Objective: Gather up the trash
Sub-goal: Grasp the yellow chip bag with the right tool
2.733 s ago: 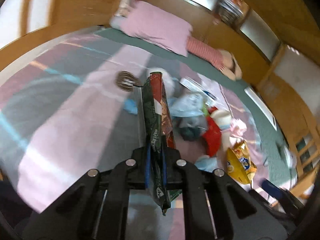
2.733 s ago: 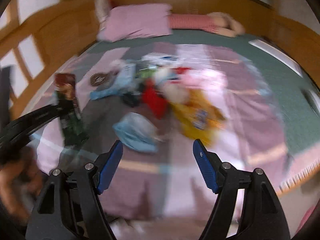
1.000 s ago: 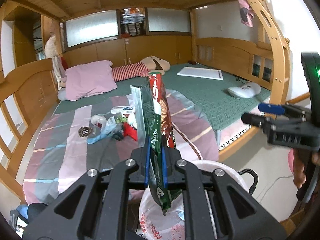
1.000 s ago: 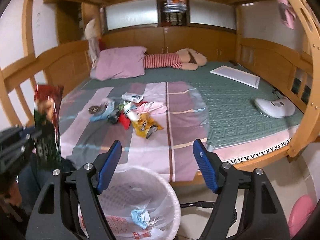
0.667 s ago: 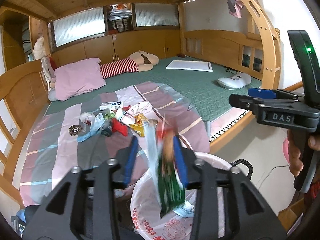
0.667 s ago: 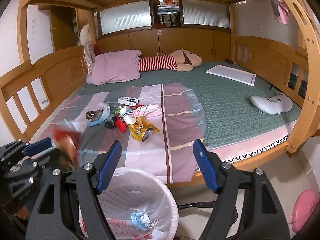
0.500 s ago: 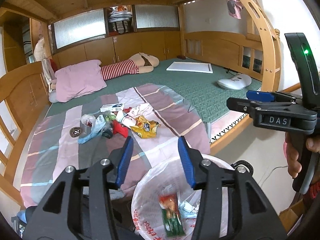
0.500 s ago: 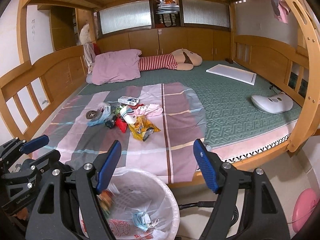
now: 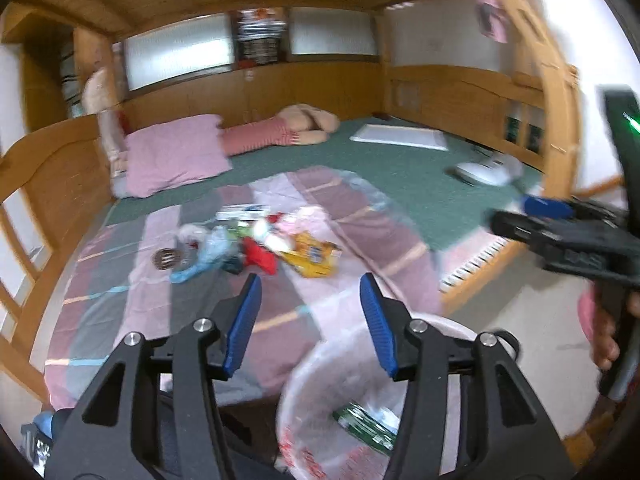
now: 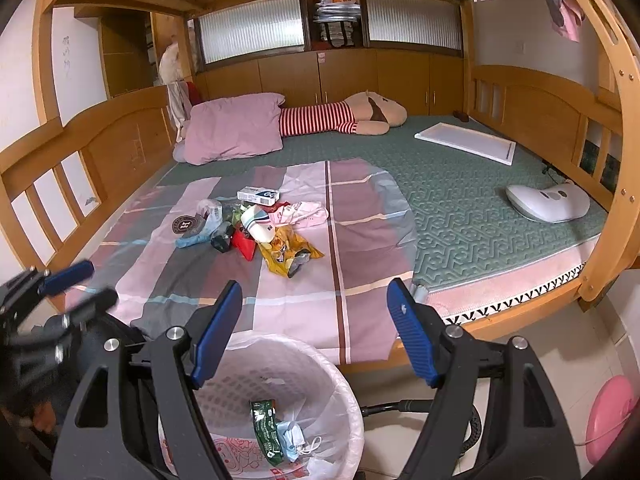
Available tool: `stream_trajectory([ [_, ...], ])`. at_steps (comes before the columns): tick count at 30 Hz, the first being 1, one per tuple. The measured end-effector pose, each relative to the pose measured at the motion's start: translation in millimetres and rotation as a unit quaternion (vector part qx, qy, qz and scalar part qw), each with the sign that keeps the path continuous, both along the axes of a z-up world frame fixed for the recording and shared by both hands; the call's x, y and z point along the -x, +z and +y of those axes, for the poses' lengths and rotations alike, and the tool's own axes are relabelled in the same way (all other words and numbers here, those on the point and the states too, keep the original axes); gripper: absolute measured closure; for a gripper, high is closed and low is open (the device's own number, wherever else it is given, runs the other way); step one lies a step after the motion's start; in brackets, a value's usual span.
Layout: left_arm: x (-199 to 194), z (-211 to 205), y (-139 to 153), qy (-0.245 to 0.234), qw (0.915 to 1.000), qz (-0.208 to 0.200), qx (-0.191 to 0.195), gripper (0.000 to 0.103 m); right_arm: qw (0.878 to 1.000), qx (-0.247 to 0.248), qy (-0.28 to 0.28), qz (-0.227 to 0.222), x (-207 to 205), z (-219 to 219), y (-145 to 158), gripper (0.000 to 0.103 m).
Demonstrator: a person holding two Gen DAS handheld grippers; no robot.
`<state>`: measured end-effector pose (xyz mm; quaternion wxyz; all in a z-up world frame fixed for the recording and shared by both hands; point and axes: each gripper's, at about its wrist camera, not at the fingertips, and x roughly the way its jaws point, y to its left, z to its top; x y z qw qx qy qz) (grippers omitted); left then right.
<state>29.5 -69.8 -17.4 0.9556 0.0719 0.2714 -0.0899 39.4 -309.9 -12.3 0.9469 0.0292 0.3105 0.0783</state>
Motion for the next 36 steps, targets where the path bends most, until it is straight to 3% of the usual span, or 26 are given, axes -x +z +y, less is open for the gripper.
stream_trajectory([
  [3,-53,35,-23,0.076,0.9967,0.026,0.016,0.051,1.0,0.006,-0.005,0.019,-30,3,-16,0.023],
  [5,-102,55,-54,0.12,0.9917,0.046,0.003,0.051,0.999,-0.006,-0.003,0.049,-63,10,-34,0.023],
  [8,-154,80,-96,0.15,0.9858,0.076,0.001,0.051,0.996,-0.02,0.01,0.091,-122,30,-63,0.023],
  [10,-171,92,-115,0.155,0.9831,0.096,0.012,0.049,0.993,-0.017,0.013,0.115,-160,46,-83,0.023],
  [14,-176,115,-142,0.16,0.9826,0.086,0.038,0.027,0.983,-0.035,-0.003,0.181,-250,70,-135,0.023],
  [16,-180,126,-154,0.185,0.974,0.119,0.051,0.027,0.976,-0.04,-0.039,0.211,-283,71,-158,0.023],
  [17,-179,132,-154,0.179,0.9727,0.122,0.084,0.027,0.973,-0.048,-0.047,0.221,-294,73,-167,0.023],
  [18,-179,134,-154,0.181,0.9718,0.119,0.093,0.025,0.97,-0.061,-0.051,0.231,-305,73,-177,0.025],
  [19,-179,136,-153,0.186,0.9715,0.114,0.093,0.023,0.967,-0.073,-0.052,0.238,-312,75,-184,0.029],
  [21,-176,134,-152,0.193,0.9717,0.107,0.083,0.021,0.961,-0.1,-0.034,0.255,-316,81,-193,0.054],
  [24,-174,134,-150,0.209,0.97,0.101,0.072,0.021,0.958,-0.111,0.001,0.263,-308,94,-192,0.073],
  [26,-170,139,-147,0.229,0.9663,0.089,0.077,0.021,0.957,-0.116,0.031,0.265,-297,104,-186,0.079],
  [29,-166,155,-141,0.264,0.9567,0.069,0.101,0.016,0.95,-0.119,0.085,0.275,-275,129,-179,0.079],
  [34,-150,189,-137,0.315,0.9287,0.051,0.188,0.014,0.934,-0.133,0.171,0.285,-255,183,-177,0.076],
  [35,-150,192,-138,0.318,0.9263,0.053,0.195,0.013,0.931,-0.136,0.187,0.283,-256,192,-176,0.066],
  [36,-150,193,-139,0.319,0.925,0.058,0.199,0.012,0.931,-0.131,0.199,0.276,-257,203,-173,0.048],
])
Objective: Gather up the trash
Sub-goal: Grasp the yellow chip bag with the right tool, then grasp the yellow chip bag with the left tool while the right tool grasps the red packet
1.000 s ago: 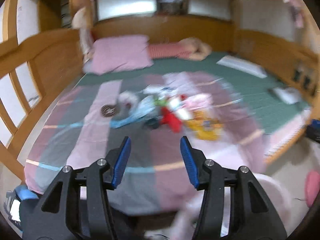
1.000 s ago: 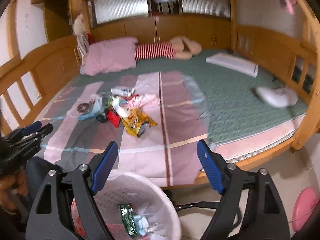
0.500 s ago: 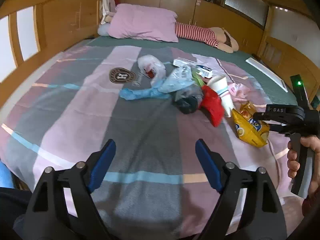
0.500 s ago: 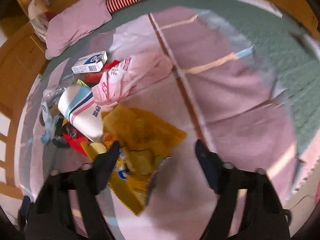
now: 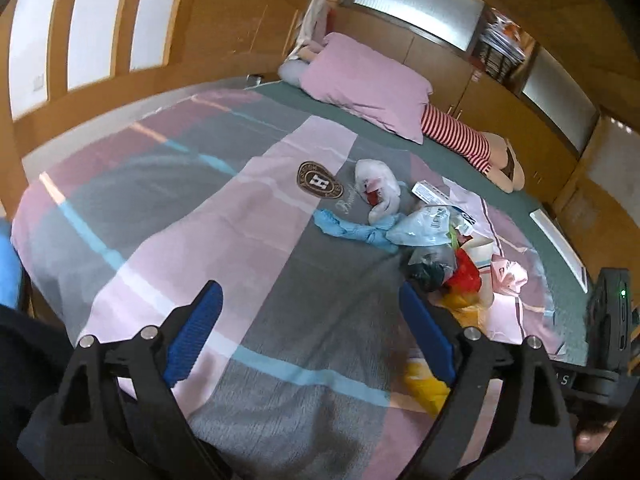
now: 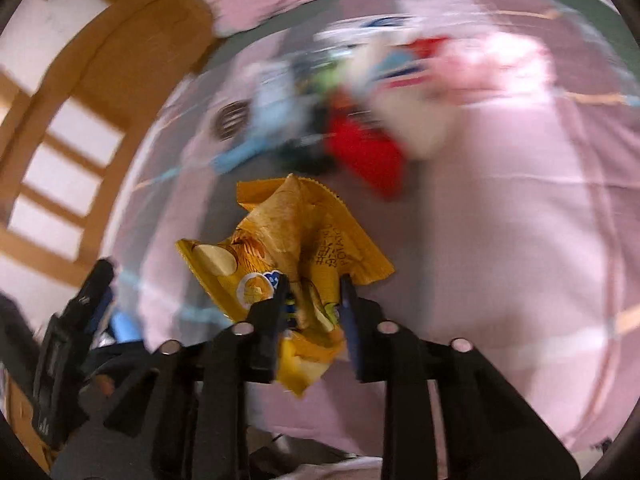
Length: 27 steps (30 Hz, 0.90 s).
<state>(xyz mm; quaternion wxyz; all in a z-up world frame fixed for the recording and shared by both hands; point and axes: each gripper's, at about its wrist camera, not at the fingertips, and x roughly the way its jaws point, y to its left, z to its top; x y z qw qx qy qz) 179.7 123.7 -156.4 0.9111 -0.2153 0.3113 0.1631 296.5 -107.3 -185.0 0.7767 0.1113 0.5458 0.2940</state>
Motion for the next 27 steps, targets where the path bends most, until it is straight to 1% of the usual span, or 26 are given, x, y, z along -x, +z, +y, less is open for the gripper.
stream_trajectory([
  [1,-1,1,-1,-0.004,1.0,0.004,0.003,0.011,1.0,0.005,-0.005,-0.011,-2,3,4,0.042],
  [2,-2,0,-2,-0.006,0.9999,0.007,0.004,0.011,0.999,0.008,-0.022,-0.03,-7,3,10,0.036],
  [4,-4,-2,-4,-0.011,0.9998,0.013,0.004,0.011,0.996,0.014,-0.064,-0.058,-20,-3,18,0.035],
  [6,-9,-5,-7,-0.021,0.9995,0.023,0.005,0.01,0.99,0.042,-0.11,-0.08,-37,-8,24,0.035],
  [7,-11,-8,-9,-0.029,0.9991,0.029,0.004,0.01,0.987,0.062,-0.125,-0.083,-48,-7,23,0.035],
  [9,-14,-12,-12,-0.038,0.9986,0.036,0.001,0.01,0.985,0.085,-0.132,-0.076,-66,0,17,0.036],
  [11,-15,-12,-14,-0.042,0.9984,0.039,0.003,0.01,0.984,0.109,-0.124,-0.067,-80,12,7,0.036],
  [12,-16,-11,-15,-0.041,0.9983,0.04,0.01,0.01,0.983,0.128,-0.117,-0.063,-87,22,-1,0.036],
  [13,-17,-9,-16,-0.039,0.9982,0.041,0.015,0.01,0.982,0.138,-0.114,-0.062,-85,23,-3,0.036],
  [14,-18,-8,-17,-0.038,0.9982,0.043,0.02,0.01,0.981,0.145,-0.11,-0.062,-86,27,-6,0.044],
  [15,-19,-6,-18,-0.037,0.9979,0.045,0.027,0.01,0.982,0.145,-0.107,-0.061,-86,24,-9,0.062],
  [16,-20,-5,-19,-0.038,0.9977,0.046,0.033,0.01,0.985,0.131,-0.1,-0.057,-86,24,-10,0.07],
  [17,-20,-5,-20,-0.039,0.9974,0.046,0.038,0.01,0.986,0.123,-0.096,-0.054,-84,23,-10,0.075],
  [19,-22,-3,-22,-0.048,0.9963,0.045,0.055,0.01,0.986,0.126,-0.09,-0.062,-80,21,-9,0.08],
  [20,-24,-2,-24,-0.054,0.9949,0.045,0.072,0.009,0.987,0.121,-0.084,-0.065,-76,17,-6,0.081],
  [23,-27,0,-30,-0.066,0.9908,0.045,0.109,0.007,0.987,0.115,-0.079,-0.074,-58,6,4,0.082],
  [26,-35,-8,-35,-0.1,0.9837,0.046,0.142,0.005,0.989,0.094,-0.084,-0.082,-34,-15,18,0.082],
  [27,-42,-17,-36,-0.125,0.9793,0.046,0.152,0.004,0.989,0.087,-0.085,-0.083,-27,-20,21,0.082],
])
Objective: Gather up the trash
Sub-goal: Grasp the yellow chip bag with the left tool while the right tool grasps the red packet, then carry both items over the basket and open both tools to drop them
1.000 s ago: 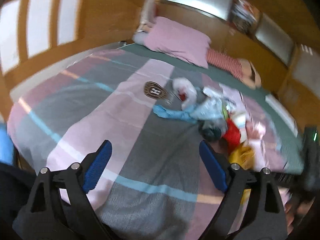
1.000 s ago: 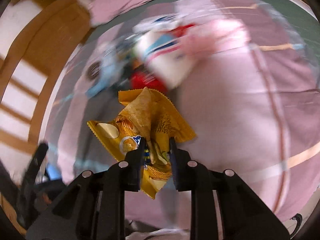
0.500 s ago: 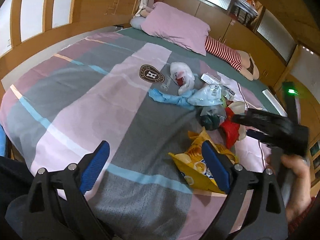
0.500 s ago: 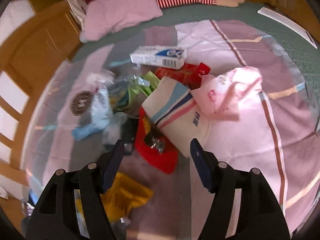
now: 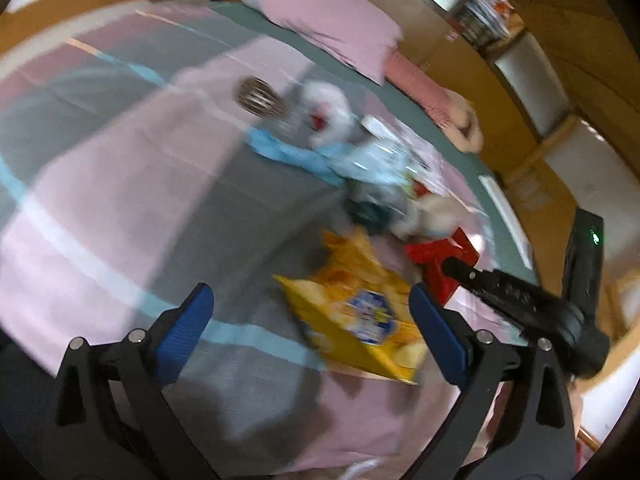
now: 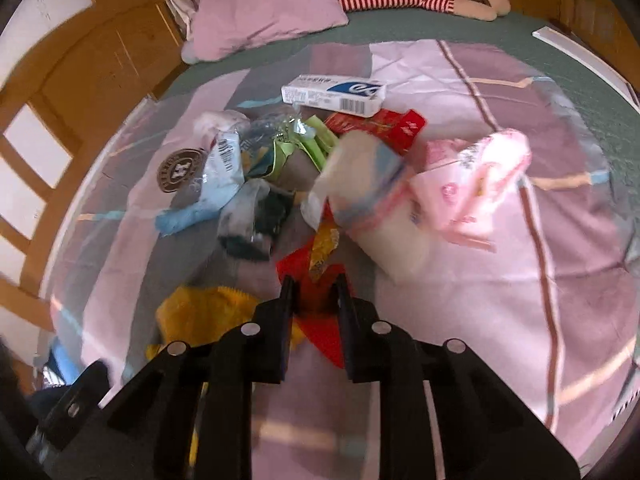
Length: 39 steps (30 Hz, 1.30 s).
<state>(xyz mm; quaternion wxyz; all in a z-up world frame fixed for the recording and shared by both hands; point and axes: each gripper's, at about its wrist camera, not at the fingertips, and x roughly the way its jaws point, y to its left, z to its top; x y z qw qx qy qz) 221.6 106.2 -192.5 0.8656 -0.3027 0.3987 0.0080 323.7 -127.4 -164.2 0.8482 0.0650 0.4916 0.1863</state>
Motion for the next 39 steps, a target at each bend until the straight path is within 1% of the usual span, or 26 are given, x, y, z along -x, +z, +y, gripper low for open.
stream_trajectory([
  [2,-8,-16,0,-0.034,0.9994,-0.003,-0.006,0.004,1.0,-0.021,-0.004,0.0,14,-14,5,0.081],
  [3,-13,-28,0,-0.059,0.9981,-0.005,-0.021,0.004,1.0,-0.027,-0.01,-0.002,23,-24,9,0.081],
  [5,-21,-46,-2,-0.092,0.9943,-0.003,-0.054,0.004,0.999,-0.022,-0.018,-0.016,36,-35,17,0.081],
  [7,-28,-62,-7,-0.104,0.9886,0.005,-0.109,0.004,0.999,-0.017,-0.027,-0.03,55,-50,25,0.082],
  [8,-30,-65,-9,-0.108,0.9867,0.005,-0.122,0.004,0.999,-0.019,-0.032,-0.036,65,-58,29,0.082],
  [9,-32,-69,-12,-0.116,0.9841,0.006,-0.135,0.013,0.998,-0.02,-0.036,-0.04,74,-65,32,0.082],
  [10,-33,-70,-14,-0.123,0.9824,0.008,-0.14,0.023,0.998,-0.018,-0.039,-0.044,82,-69,34,0.082],
  [12,-37,-74,-20,-0.146,0.9784,0.022,-0.145,0.06,0.997,-0.012,-0.047,-0.054,99,-79,39,0.082],
  [14,-40,-78,-26,-0.16,0.9751,0.033,-0.149,0.071,0.997,-0.006,-0.049,-0.064,115,-85,44,0.082],
  [15,-38,-78,-24,-0.163,0.9746,0.026,-0.152,0.084,0.996,0.001,-0.049,-0.071,122,-87,47,0.082],
  [18,-35,-79,-20,-0.174,0.9724,0.006,-0.155,0.098,0.995,0.009,-0.048,-0.087,140,-91,54,0.082],
  [21,-30,-79,-15,-0.172,0.9717,-0.006,-0.162,0.1,0.994,0.004,-0.048,-0.093,150,-94,59,0.082],
  [23,-27,-74,-9,-0.168,0.9758,-0.013,-0.14,0.1,0.994,0.001,-0.051,-0.098,154,-96,61,0.082],
  [26,-21,-58,-3,-0.146,0.9845,-0.033,-0.092,0.1,0.993,-0.008,-0.058,-0.104,160,-101,62,0.082],
  [28,-17,-52,0,-0.133,0.9876,-0.042,-0.073,0.1,0.993,-0.014,-0.065,-0.101,163,-105,61,0.082],
  [31,-13,-45,4,-0.113,0.99,-0.056,-0.063,0.1,0.992,-0.024,-0.077,-0.096,167,-111,58,0.082],
  [32,-11,-44,7,-0.107,0.9902,-0.063,-0.064,0.1,0.992,-0.027,-0.08,-0.094,168,-113,57,0.082],
  [35,0,-41,20,-0.091,0.9886,-0.085,-0.085,0.101,0.992,-0.031,-0.078,-0.095,176,-117,61,0.082],
  [38,29,-42,50,-0.086,0.9808,-0.128,-0.119,0.101,0.991,-0.022,-0.065,-0.11,191,-121,75,0.082],
  [39,45,-45,65,-0.09,0.9757,-0.148,-0.134,0.101,0.991,-0.022,-0.061,-0.118,198,-124,84,0.082],
])
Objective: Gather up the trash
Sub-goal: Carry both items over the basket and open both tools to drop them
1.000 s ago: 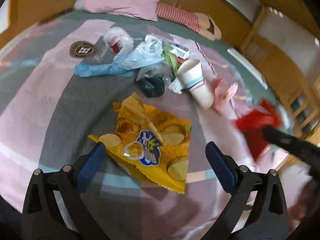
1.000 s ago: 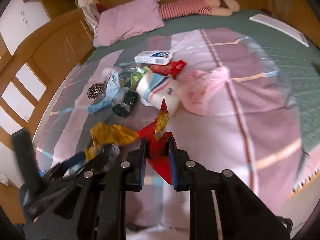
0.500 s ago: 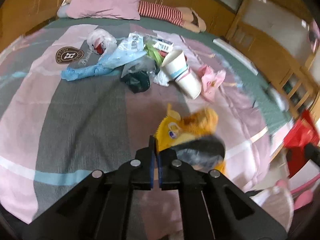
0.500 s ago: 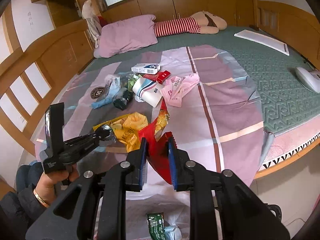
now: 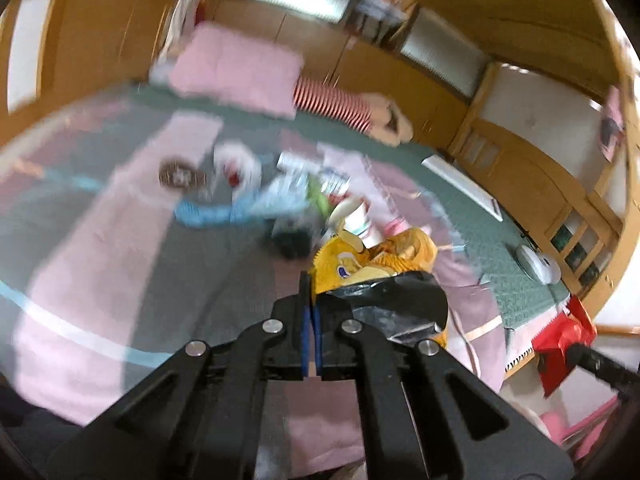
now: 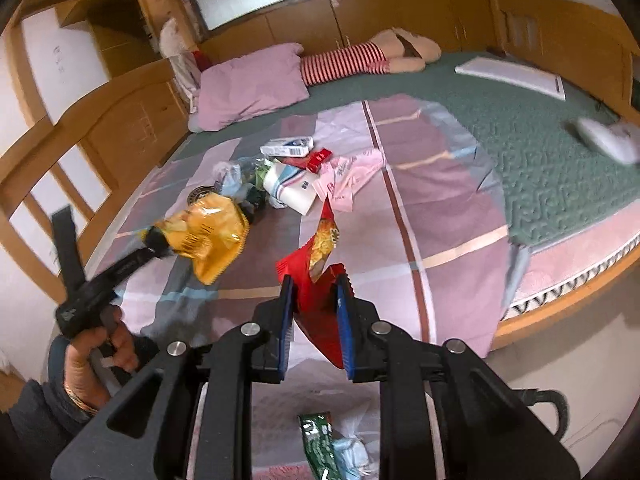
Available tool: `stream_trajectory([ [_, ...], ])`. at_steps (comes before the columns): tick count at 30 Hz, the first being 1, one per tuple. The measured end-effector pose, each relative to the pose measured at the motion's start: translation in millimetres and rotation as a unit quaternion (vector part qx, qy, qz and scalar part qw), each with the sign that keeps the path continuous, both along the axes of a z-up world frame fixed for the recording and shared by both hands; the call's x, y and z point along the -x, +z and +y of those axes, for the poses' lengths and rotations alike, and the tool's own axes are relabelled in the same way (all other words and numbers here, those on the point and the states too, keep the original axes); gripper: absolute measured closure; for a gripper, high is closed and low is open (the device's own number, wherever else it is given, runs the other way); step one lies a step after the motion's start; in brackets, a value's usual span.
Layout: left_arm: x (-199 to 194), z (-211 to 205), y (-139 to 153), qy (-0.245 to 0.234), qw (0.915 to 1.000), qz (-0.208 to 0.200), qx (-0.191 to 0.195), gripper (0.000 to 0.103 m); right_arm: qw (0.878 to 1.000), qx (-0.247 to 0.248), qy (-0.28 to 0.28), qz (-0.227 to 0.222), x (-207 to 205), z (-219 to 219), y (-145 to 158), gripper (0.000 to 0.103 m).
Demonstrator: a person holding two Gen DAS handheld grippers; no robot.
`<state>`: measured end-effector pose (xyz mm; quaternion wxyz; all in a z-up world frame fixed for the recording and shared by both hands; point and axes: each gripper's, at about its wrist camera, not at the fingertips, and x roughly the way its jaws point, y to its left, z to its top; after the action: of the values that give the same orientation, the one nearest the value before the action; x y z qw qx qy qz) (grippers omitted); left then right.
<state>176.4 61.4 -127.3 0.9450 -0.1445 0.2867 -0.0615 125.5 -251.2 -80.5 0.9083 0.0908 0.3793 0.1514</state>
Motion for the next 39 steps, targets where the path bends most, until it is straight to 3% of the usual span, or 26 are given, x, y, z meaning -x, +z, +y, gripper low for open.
stream_trajectory([
  [7,83,-13,71,-0.035,0.9954,-0.082,-0.034,0.101,0.999,0.015,0.031,-0.04,45,-9,47,0.082],
  [12,135,-31,96,-0.068,0.9903,-0.106,-0.058,0.101,0.996,0.025,0.067,-0.046,77,-7,67,0.082],
  [17,165,-48,101,-0.097,0.9883,-0.087,-0.079,0.101,0.995,0.035,0.095,-0.017,93,-1,63,0.081],
  [20,170,-56,98,-0.114,0.9873,-0.068,-0.087,0.101,0.993,0.053,0.102,0.003,96,2,59,0.066],
  [21,170,-59,97,-0.12,0.9864,-0.063,-0.092,0.101,0.994,0.054,0.095,-0.002,97,-2,61,0.054],
  [23,171,-64,93,-0.131,0.985,-0.054,-0.099,0.101,0.996,0.035,0.077,-0.016,99,-14,68,0.045],
  [25,167,-68,87,-0.147,0.9838,-0.038,-0.096,0.101,0.998,0.011,0.056,-0.033,100,-28,78,0.044],
  [29,160,-78,75,-0.18,0.9785,-0.005,-0.101,0.1,0.998,0.008,0.019,-0.062,105,-43,90,0.039],
  [31,159,-84,67,-0.204,0.9742,0.011,-0.095,0.087,0.998,0.012,0.013,-0.064,106,-46,90,0.038],
  [33,160,-92,60,-0.225,0.9692,0.028,-0.097,0.023,0.998,0.013,0.007,-0.065,104,-46,89,0.038],
  [34,162,-95,58,-0.223,0.9689,0.026,-0.103,0.017,0.998,0.01,0.007,-0.064,103,-47,88,0.038],
  [39,161,-91,57,-0.217,0.9713,0.021,-0.095,0.014,0.998,0.0,0.007,-0.056,98,-47,83,0.037],
])
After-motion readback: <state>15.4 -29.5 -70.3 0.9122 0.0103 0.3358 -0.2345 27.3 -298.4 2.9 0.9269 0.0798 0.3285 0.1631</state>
